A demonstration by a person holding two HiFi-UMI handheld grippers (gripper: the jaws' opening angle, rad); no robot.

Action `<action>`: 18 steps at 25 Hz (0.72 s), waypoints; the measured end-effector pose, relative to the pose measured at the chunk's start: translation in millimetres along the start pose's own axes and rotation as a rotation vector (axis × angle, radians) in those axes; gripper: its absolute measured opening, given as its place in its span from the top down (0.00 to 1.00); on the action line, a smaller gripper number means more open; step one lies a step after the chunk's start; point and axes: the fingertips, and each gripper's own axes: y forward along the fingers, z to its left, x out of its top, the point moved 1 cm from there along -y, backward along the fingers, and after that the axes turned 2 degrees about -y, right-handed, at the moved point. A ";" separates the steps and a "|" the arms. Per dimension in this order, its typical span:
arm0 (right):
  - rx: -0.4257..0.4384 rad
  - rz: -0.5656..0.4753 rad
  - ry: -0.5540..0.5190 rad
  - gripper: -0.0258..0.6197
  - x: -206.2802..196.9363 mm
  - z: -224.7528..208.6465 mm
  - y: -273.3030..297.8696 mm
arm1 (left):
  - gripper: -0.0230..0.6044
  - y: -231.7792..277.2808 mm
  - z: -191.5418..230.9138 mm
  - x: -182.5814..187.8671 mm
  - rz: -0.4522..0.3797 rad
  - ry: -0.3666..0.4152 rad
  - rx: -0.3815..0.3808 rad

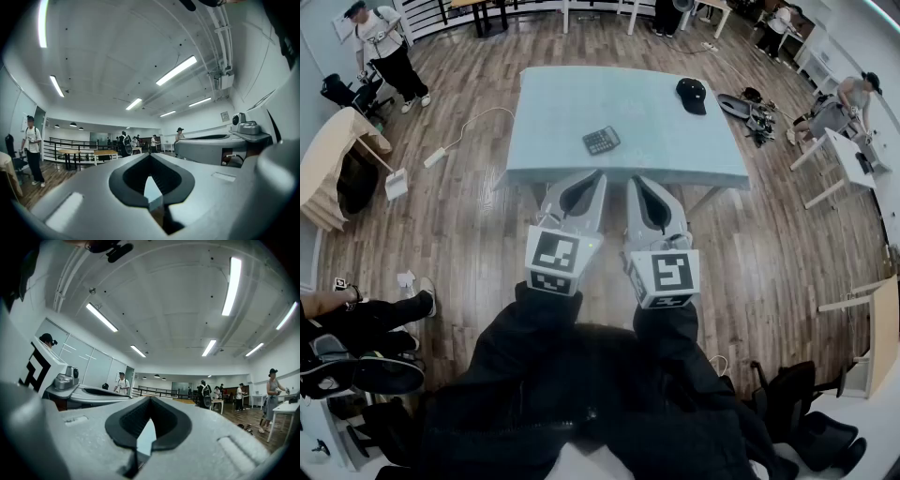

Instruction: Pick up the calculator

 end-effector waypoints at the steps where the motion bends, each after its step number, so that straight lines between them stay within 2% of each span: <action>1: -0.001 0.002 0.001 0.96 -1.3 1.1 1.5 | 0.96 -0.1 2.0 -1.0 0.001 -0.002 -0.001; 12: -0.024 0.019 -0.014 0.96 -6.5 13.6 2.5 | 0.96 -9.0 10.1 -11.3 0.015 -0.023 -0.020; 18: -0.043 0.040 0.029 0.96 -15.6 18.4 0.8 | 0.96 -15.5 15.2 -20.3 0.026 -0.039 -0.026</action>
